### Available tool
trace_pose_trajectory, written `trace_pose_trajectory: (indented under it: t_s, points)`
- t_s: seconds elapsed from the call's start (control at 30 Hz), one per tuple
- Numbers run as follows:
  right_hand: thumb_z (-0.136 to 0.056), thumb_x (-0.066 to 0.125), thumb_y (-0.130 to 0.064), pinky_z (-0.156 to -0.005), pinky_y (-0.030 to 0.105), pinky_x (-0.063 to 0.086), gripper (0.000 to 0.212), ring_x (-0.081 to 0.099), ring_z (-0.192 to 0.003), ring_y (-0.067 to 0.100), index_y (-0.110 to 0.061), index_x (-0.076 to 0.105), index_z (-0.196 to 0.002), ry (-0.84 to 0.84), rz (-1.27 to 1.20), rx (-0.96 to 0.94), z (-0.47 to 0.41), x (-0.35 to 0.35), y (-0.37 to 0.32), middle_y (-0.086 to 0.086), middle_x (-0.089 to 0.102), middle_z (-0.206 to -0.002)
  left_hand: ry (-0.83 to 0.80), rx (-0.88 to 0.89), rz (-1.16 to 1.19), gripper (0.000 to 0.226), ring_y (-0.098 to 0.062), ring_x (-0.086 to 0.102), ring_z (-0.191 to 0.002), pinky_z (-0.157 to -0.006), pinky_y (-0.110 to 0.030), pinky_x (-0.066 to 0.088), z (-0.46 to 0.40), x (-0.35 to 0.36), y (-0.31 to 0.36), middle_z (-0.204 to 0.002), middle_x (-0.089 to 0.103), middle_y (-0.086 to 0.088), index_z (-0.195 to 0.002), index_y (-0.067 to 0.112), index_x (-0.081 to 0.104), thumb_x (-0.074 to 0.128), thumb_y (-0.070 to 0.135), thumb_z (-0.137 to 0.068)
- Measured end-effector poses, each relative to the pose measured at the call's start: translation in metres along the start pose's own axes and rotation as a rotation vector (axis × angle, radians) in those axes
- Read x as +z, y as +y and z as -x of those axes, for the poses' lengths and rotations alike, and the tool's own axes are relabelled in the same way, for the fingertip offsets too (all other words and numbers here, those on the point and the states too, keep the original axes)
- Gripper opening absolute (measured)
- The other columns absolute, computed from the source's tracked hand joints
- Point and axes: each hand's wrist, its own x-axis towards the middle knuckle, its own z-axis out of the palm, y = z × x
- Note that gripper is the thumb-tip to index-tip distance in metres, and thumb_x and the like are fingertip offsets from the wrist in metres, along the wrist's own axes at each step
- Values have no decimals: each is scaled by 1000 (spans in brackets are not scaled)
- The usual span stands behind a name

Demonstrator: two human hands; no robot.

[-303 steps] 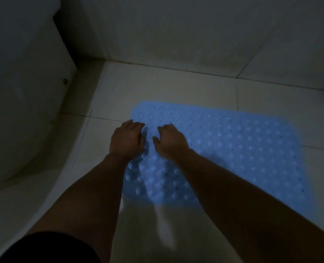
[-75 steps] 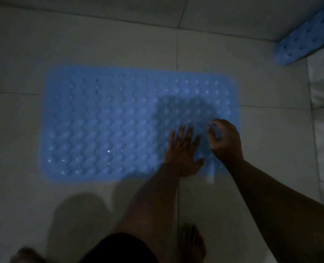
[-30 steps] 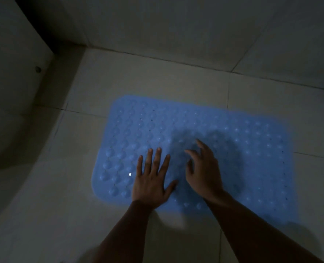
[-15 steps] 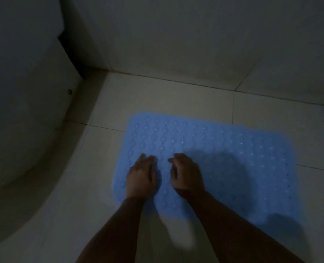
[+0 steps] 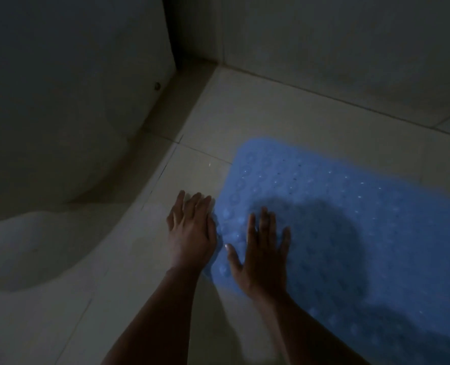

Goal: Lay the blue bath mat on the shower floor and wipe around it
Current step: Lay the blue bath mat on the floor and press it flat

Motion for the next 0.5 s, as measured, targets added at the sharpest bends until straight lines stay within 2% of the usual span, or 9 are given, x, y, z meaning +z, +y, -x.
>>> trace_pose_trajectory:
  t_s: [0.1, 0.2, 0.23, 0.3, 0.33, 0.4, 0.43, 0.5]
  points:
    - [-92, 31, -73, -121, 62, 5, 92, 3, -155, 30, -12, 17, -159, -58, 12, 14, -4, 3, -2, 14, 8, -167, -78, 12, -11, 71, -27, 9, -156, -125, -49, 9, -1, 2, -2, -160, 38, -4, -151, 24, 44, 12, 57, -97]
    - [-90, 31, -75, -122, 60, 4, 91, 2, -156, 27, -18, 17, -160, -126, -94, 59, -8, -6, -7, 8, 5, -169, -46, 23, 16, 67, -28, 16, -155, -123, -54, 20, -2, -14, 5, -156, 44, -6, -147, 21, 50, 15, 54, -99]
    - [-90, 31, -74, -122, 59, 8, 87, 7, -155, 27, -20, 22, -158, -139, -125, 76, -10, -13, -9, 7, 9, -168, -52, 23, 17, 65, -29, 19, -154, -121, -55, 25, -4, -18, 8, -154, 46, -6, -145, 21, 51, 17, 52, -99]
    - [-90, 38, -67, -118, 56, 25, 75, 28, -149, 29, -19, 44, -148, -136, -177, 95, -26, -35, -4, 9, 30, -162, -77, 45, -3, 61, -29, 25, -152, -116, -52, 33, -9, -26, 15, -152, 49, -7, -144, 20, 53, 21, 47, -99]
    - [-92, 44, -62, -116, 51, 33, 67, 39, -144, 29, -17, 53, -141, -173, -250, 123, -39, -47, 1, 10, 41, -156, -96, 78, -23, 60, -30, 27, -151, -114, -50, 35, -10, -27, 17, -151, 51, -8, -144, 18, 54, 24, 44, -99]
    - [-94, 51, -53, -112, 42, 40, 54, 50, -135, 27, -18, 60, -134, -346, -392, 191, -71, -73, 14, 7, 55, -144, -142, 179, -55, 59, -32, 27, -151, -115, -49, 35, -9, -19, 24, -153, 49, -11, -146, 15, 52, 27, 41, -99]
    - [-94, 49, -51, -109, 39, 43, 50, 54, -130, 27, -20, 61, -131, -377, -381, 171, -83, -84, 21, 5, 60, -139, -161, 232, -54, 60, -33, 22, -153, -119, -50, 34, -8, -11, 27, -157, 43, -12, -149, 14, 47, 27, 42, -100]
    - [-91, 46, -46, -103, 39, 48, 44, 57, -123, 27, -24, 63, -125, -305, -290, 111, -94, -97, 35, 3, 63, -130, -225, 296, -60, 66, -33, 4, -157, -124, -51, 24, -4, 10, 32, -168, 17, -11, -158, 15, 30, 24, 51, -103]
